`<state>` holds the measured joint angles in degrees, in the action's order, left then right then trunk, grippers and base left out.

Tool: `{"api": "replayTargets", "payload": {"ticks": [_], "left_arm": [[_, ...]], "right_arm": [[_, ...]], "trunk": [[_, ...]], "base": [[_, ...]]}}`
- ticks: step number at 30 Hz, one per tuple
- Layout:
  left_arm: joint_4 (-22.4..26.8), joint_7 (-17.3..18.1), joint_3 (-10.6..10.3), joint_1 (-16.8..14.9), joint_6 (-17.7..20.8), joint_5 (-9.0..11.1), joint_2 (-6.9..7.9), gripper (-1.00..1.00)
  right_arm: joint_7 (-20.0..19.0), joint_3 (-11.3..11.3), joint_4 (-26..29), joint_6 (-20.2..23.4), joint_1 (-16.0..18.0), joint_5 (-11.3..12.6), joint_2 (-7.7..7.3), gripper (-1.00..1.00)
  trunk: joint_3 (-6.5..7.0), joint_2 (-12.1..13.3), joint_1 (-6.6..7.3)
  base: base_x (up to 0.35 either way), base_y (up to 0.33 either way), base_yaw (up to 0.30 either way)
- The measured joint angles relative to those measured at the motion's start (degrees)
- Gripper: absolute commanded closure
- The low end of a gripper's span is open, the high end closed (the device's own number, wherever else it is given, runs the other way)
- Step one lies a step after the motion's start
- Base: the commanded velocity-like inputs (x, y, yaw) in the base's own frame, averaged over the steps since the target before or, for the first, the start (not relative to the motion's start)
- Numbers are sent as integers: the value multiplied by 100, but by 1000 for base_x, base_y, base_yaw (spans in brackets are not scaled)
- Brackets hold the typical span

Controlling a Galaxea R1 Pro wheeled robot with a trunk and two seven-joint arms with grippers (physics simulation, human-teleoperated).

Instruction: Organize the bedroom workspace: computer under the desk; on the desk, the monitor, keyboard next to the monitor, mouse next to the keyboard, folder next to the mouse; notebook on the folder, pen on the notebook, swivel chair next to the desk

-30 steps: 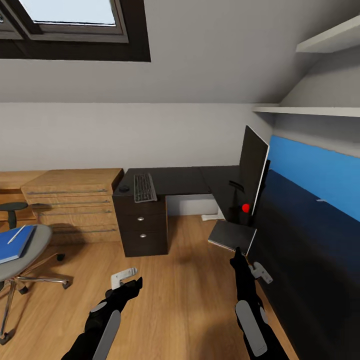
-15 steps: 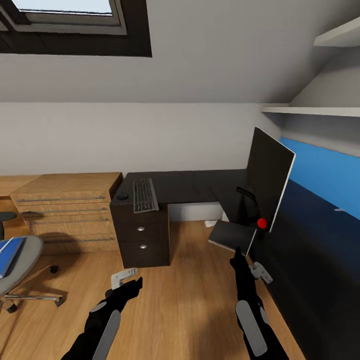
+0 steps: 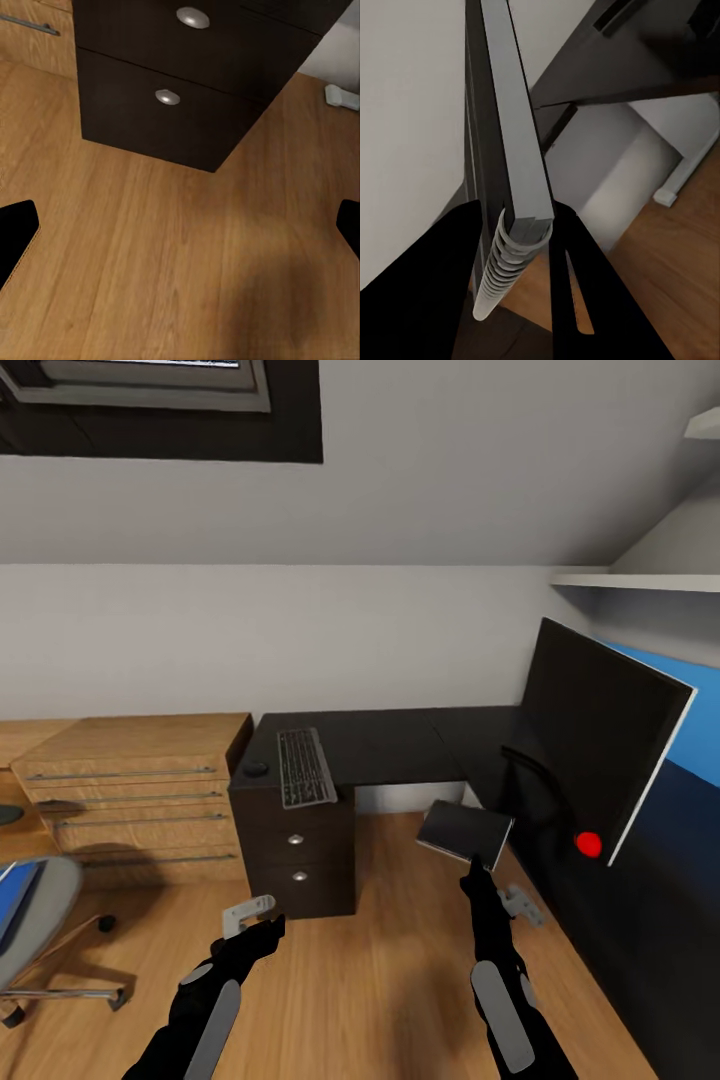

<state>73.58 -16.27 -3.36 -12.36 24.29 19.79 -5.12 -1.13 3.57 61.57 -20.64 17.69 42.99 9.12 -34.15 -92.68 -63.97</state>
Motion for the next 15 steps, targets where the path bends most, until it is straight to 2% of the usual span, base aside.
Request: {"api": "replayTargets", "payload": {"ticks": [15], "left_arm": [[0, 1, 3, 0, 0, -3, 0, -100]], "right_arm": [[-3, 0, 69, 0, 2, -9, -5, 100]], "trunk": [[0, 0, 0]], "base": [[271, 234, 0]]}}
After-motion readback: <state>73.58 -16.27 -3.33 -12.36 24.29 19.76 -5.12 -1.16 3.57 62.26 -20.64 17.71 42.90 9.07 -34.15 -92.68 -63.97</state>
